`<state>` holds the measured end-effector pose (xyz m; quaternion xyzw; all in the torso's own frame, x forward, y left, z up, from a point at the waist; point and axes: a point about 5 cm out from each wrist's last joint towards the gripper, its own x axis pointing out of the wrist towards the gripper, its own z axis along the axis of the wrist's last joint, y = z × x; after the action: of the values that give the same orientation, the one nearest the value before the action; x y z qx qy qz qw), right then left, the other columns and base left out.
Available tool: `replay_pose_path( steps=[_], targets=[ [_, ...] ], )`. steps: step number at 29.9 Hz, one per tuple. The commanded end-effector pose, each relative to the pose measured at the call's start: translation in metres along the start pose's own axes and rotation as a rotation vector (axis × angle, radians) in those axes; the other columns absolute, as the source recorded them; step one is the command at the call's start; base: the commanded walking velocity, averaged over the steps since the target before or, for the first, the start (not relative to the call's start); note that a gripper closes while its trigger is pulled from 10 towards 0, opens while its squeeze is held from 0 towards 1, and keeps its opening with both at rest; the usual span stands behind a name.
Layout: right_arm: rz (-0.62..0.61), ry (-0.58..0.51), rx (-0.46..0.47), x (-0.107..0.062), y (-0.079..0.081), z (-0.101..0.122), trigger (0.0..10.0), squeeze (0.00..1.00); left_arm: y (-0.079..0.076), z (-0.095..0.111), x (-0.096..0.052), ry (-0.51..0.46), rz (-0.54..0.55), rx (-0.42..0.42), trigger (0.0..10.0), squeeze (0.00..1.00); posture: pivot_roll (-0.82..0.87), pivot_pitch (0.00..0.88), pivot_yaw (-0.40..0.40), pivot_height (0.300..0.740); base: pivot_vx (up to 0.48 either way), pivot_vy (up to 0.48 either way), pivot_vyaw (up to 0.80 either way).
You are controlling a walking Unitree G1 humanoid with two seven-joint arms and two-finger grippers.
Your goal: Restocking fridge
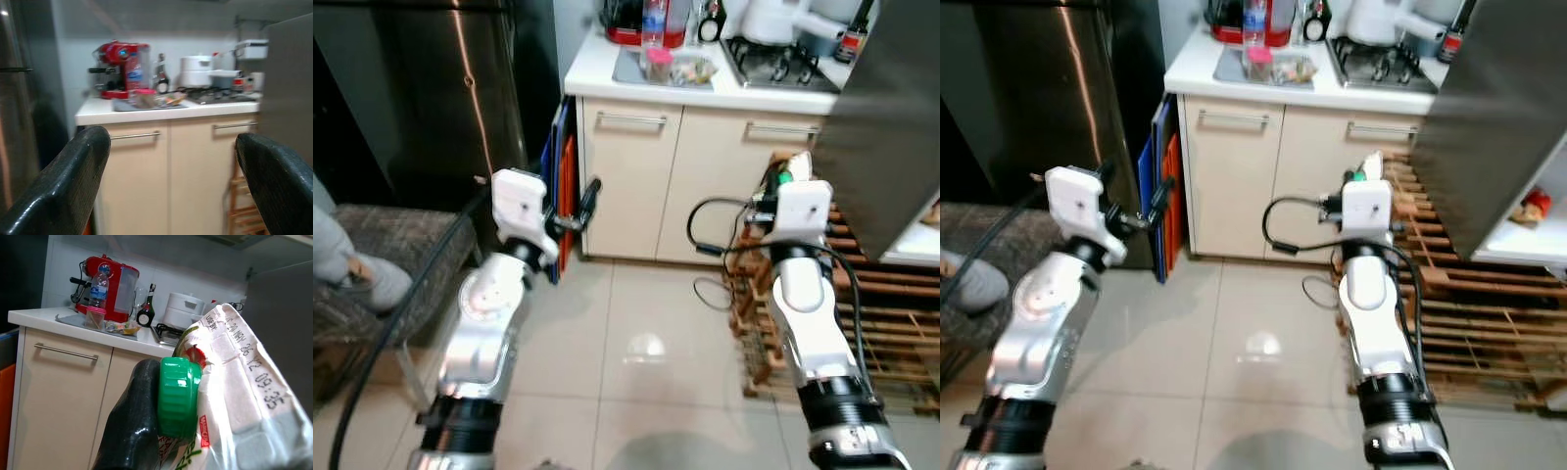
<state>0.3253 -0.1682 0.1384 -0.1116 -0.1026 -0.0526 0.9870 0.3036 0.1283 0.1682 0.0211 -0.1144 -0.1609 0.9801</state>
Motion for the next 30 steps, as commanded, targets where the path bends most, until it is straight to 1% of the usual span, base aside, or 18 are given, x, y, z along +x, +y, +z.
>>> replay_pose_path(
  steps=[1,4,5,8,12,17,22,25,30],
  targets=[
    [0.021,0.003,0.006,0.003,0.004,0.002,0.0,0.00,0.004,-0.003,0.001,0.014,0.029,0.018,10.0,0.00,-0.05,0.000,-0.046,0.740,0.274,-0.390,0.00],
    [0.032,0.019,0.007,0.001,0.005,-0.002,0.0,0.00,0.007,-0.012,-0.003,0.042,0.068,0.021,10.0,0.00,-0.05,0.000,-0.053,0.740,0.270,-0.394,0.00],
    [0.032,0.019,0.007,0.001,0.005,-0.002,0.0,0.00,0.007,-0.012,-0.003,0.042,0.068,0.021,10.0,0.00,-0.05,0.000,-0.053,0.740,0.270,-0.394,0.00],
    [0.074,0.050,-0.002,-0.005,0.011,-0.010,0.0,0.00,0.010,-0.030,-0.015,0.105,0.119,0.002,10.0,0.00,-0.06,0.000,-0.059,0.740,0.269,-0.395,0.00],
    [0.096,0.057,-0.005,-0.011,0.015,-0.014,0.0,0.00,0.009,-0.038,-0.019,0.130,0.127,-0.010,10.0,0.00,-0.06,0.000,-0.053,0.740,0.271,-0.394,0.00],
    [0.091,0.069,-0.004,-0.017,0.015,-0.018,0.0,0.00,0.005,-0.038,-0.016,0.120,0.104,0.018,10.0,0.00,-0.08,0.000,-0.040,0.740,0.271,-0.393,0.00],
    [0.085,0.089,-0.002,-0.020,0.013,-0.023,0.0,0.00,0.007,-0.040,-0.013,0.125,0.103,0.017,10.0,0.00,-0.09,0.000,-0.028,0.740,0.272,-0.392,0.00],
    [0.075,0.090,0.003,-0.020,0.013,-0.023,0.0,0.00,0.009,-0.038,-0.007,0.116,0.107,0.016,10.0,0.00,-0.09,0.000,-0.022,0.740,0.268,-0.396,0.00],
    [0.082,0.088,0.007,-0.021,0.017,-0.023,0.0,0.00,0.007,-0.035,-0.005,0.100,0.085,0.024,10.0,0.00,-0.09,0.000,-0.013,0.740,0.268,-0.396,0.00]
  ],
)
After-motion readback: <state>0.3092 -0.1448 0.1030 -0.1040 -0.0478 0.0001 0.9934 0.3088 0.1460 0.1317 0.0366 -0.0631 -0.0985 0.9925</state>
